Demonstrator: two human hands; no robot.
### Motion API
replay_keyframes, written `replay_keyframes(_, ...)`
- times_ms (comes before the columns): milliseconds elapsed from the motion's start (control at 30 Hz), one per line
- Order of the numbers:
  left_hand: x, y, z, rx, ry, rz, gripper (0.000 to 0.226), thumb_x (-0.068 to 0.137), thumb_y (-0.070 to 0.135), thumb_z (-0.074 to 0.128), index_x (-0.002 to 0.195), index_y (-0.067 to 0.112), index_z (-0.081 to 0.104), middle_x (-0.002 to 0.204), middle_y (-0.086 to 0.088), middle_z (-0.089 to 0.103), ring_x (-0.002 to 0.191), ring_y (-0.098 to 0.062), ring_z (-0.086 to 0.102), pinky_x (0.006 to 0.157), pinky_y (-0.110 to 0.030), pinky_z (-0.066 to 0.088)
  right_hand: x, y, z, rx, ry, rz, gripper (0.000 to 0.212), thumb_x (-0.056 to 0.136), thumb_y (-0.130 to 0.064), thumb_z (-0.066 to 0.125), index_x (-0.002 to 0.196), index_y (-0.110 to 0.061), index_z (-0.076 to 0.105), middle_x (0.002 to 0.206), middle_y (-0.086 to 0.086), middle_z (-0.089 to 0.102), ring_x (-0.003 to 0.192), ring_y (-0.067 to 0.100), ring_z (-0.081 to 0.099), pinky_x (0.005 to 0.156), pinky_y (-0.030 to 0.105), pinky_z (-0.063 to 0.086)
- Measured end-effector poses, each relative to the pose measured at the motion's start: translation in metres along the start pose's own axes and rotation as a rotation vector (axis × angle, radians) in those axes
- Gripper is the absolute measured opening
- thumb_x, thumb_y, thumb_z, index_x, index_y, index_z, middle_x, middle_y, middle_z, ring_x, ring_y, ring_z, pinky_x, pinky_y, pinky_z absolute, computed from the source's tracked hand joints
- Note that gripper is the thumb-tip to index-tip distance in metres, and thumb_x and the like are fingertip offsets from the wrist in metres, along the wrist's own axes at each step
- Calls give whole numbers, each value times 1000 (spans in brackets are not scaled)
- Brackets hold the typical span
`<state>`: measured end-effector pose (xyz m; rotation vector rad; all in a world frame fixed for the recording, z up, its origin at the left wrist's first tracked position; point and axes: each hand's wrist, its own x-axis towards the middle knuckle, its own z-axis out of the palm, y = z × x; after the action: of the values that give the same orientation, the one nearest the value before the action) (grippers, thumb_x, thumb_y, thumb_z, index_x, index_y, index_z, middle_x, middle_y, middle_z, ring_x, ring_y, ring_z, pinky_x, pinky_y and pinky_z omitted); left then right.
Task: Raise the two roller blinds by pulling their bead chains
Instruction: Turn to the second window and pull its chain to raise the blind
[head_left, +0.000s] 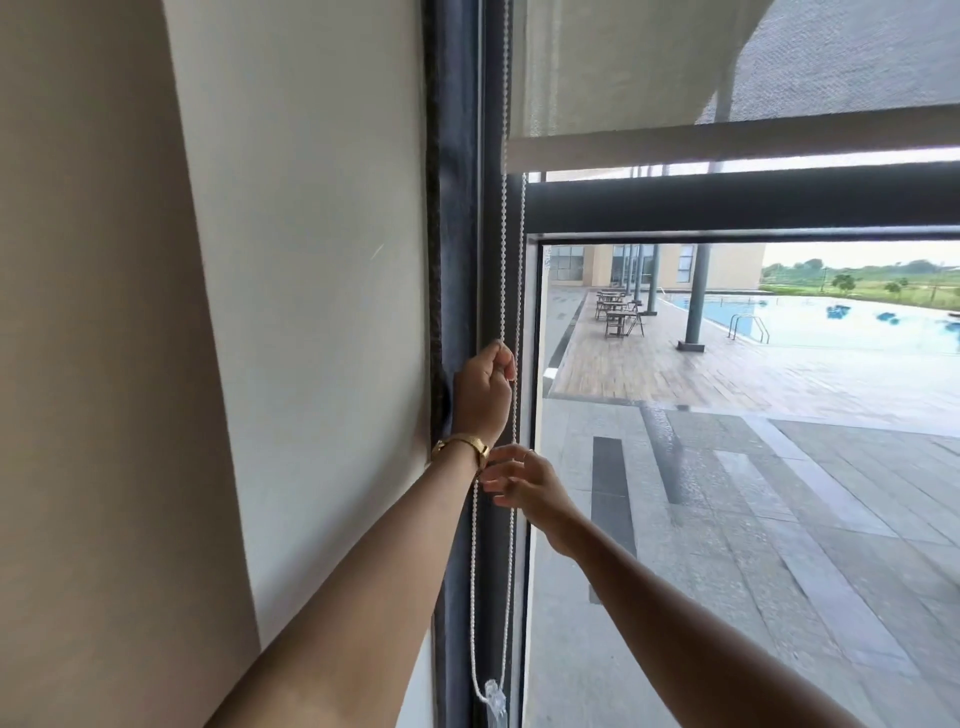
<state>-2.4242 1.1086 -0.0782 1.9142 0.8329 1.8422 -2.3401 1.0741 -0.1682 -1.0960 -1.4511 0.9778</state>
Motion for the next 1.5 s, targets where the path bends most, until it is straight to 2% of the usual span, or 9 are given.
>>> replay_keyframes(333, 8, -3, 3, 75, 7, -42, 37, 86, -8, 30, 62, 19, 36, 56, 2, 33, 44, -3, 34, 48, -15, 30, 24, -35, -17, 55, 64, -84, 44, 84, 14, 31, 95, -16, 62, 88, 5, 67, 85, 23, 65, 83, 42, 54)
replay_keyframes(533, 0, 4, 2, 70, 20, -49, 28, 81, 2, 30, 60, 19, 39, 56, 4, 38, 51, -7, 37, 50, -10, 33, 45, -56, -16, -102, 203, -171, 19, 89, -14, 54, 107, -18, 57, 99, -1, 61, 93, 29, 65, 81, 52, 57)
replay_keyframes(667, -3, 7, -5, 7, 30, -40, 35, 85, 1, 30, 58, 21, 37, 57, 5, 38, 52, -2, 38, 56, -11, 35, 68, -94, -10, -210, 228, -263, 22, 85, -18, 61, 107, -13, 58, 89, 2, 65, 85, 17, 63, 77, 36, 53)
replay_keyframes(767, -7, 9, -10, 9, 36, -47, 36, 92, 3, 33, 60, 17, 38, 55, 5, 36, 49, -4, 34, 51, -15, 30, 84, -126, -5, -124, 232, -308, 20, 89, -24, 62, 103, -12, 53, 77, 5, 64, 60, 4, 59, 54, 14, 47)
replay_keyframes(867, -14, 13, -14, 35, 68, -37, 29, 86, 10, 31, 60, 21, 38, 52, 9, 37, 44, -6, 34, 46, -16, 26, 97, -154, -4, -133, 246, -407, 7, 95, -14, 49, 99, -8, 52, 78, 11, 60, 57, 12, 52, 47, 18, 41)
replay_keyframes(1000, -18, 19, -16, 16, 139, -26, 29, 83, 12, 33, 57, 24, 37, 50, 10, 38, 46, -4, 40, 47, -16, 27, 98, -163, -3, -238, 220, -498, 23, 80, 17, 31, 85, 12, 53, 66, 9, 45, 49, 10, 41, 37, 17, 31)
replay_keyframes(1167, -19, 22, -15, -13, 181, -10, 32, 92, 1, 35, 62, 11, 41, 53, 7, 38, 47, -4, 39, 47, -12, 29, 96, -147, -6, -110, 219, -456, 36, 79, 17, 25, 64, -12, 40, 49, -4, 45, 39, 6, 38, 38, 21, 30)
replay_keyframes(1367, -21, 22, -17, 25, 215, 34, 30, 85, 4, 31, 60, 20, 39, 52, 8, 36, 48, -7, 34, 48, -18, 26, 94, -139, -20, -98, 257, -462, 31, 80, 16, 25, 76, -3, 49, 57, 7, 41, 50, 16, 39, 42, 24, 33)
replay_keyframes(1500, -14, 37, -18, -54, 225, 62, 26, 86, 4, 30, 63, 7, 41, 53, 6, 35, 48, -7, 30, 48, -16, 27, 95, -119, -21, -127, 272, -434, 25, 80, 14, 27, 73, 5, 49, 57, 9, 43, 50, 19, 40, 42, 24, 35)
